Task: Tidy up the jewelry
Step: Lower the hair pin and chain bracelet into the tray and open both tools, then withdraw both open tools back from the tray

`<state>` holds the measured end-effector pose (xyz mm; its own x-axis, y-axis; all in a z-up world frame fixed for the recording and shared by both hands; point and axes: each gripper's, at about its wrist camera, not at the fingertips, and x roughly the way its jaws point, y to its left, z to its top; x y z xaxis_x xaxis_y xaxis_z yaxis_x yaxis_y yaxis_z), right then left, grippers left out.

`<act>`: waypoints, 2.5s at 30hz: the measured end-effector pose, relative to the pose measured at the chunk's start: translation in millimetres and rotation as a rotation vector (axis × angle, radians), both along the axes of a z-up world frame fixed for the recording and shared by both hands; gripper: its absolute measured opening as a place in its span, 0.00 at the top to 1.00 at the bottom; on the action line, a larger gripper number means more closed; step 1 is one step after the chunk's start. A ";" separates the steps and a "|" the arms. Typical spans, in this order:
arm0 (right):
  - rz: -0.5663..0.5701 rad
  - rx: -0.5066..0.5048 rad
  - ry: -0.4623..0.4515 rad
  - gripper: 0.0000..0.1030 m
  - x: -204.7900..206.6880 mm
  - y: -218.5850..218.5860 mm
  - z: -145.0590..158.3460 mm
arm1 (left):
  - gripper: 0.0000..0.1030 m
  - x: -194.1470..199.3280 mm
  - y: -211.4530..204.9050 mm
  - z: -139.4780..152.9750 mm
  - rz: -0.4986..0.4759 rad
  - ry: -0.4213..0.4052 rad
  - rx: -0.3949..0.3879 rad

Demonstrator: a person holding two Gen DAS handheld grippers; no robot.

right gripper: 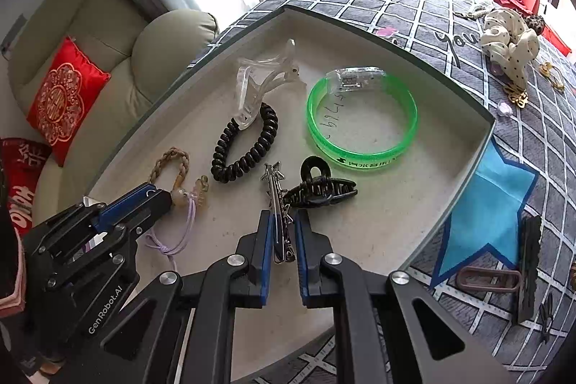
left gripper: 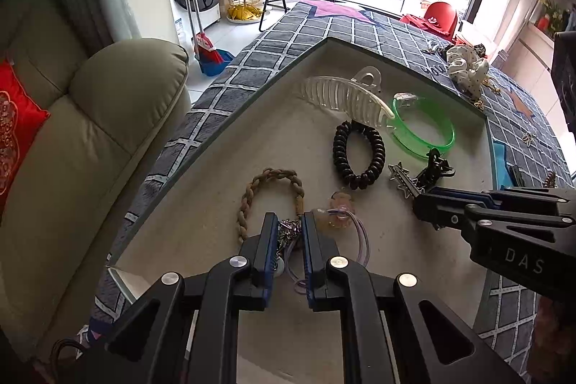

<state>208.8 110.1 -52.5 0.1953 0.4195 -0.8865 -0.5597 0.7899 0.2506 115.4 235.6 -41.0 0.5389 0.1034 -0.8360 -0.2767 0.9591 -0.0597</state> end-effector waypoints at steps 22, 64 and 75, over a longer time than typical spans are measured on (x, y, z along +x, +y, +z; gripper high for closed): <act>-0.062 0.080 -0.047 0.54 -13.0 -30.9 32.4 | 0.85 -0.6 -3.2 0.3 0.014 0.012 0.029; -0.077 0.065 -0.053 0.19 -37.2 -50.7 39.8 | 0.00 -28.7 -8.5 20.6 0.058 -0.038 0.071; -0.086 0.053 -0.099 0.00 -48.3 -58.9 47.6 | 0.00 -45.0 -11.7 30.1 0.076 -0.048 0.096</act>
